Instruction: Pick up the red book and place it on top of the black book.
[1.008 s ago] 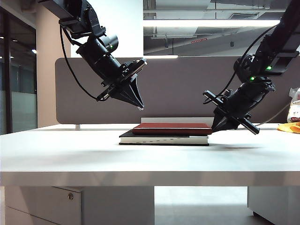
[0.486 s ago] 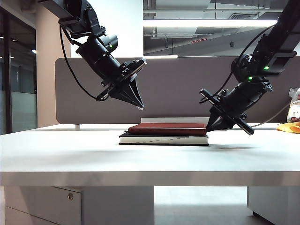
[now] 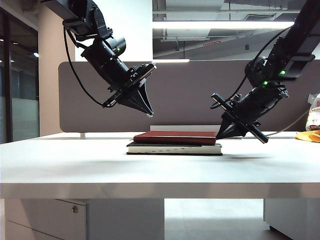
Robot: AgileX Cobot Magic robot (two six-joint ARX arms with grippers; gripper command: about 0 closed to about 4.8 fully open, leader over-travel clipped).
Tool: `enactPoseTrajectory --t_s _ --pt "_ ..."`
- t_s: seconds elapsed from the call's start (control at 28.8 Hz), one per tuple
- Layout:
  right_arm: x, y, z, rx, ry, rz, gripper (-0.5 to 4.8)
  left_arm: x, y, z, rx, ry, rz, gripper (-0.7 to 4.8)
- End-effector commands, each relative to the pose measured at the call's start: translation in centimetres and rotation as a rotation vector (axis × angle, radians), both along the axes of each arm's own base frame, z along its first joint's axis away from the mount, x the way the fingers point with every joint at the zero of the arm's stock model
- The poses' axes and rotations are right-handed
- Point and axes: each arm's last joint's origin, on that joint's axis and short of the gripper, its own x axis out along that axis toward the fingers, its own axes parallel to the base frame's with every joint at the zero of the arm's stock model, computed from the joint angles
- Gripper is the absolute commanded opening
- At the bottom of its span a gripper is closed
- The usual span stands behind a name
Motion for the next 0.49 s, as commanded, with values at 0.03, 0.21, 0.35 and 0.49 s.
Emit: enactPoseTrajectory --t_s 0.03,0.21,0.35,0.49 --pt "0.2 -0.7 0.5 -0.012 -0.016 -0.029 -0.02 -0.1 0.0 0.8 -0.011 -0.030 -0.009 -0.06" --pt "0.1 -2.3 1.2 -0.026 -0.027 -0.051 -0.02 0.4 1.0 0.9 -0.013 -0.042 0.015 -0.06" --pt "-0.4 -3.5 2.7 -0.082 -0.049 -0.059 -0.02 0.8 2.3 1.0 -0.004 -0.048 0.048 -0.06" --pt "-1.0 -4.4 4.0 -0.114 -0.049 -0.069 -0.02 0.9 3.6 1.7 -0.008 -0.061 0.074 -0.06"
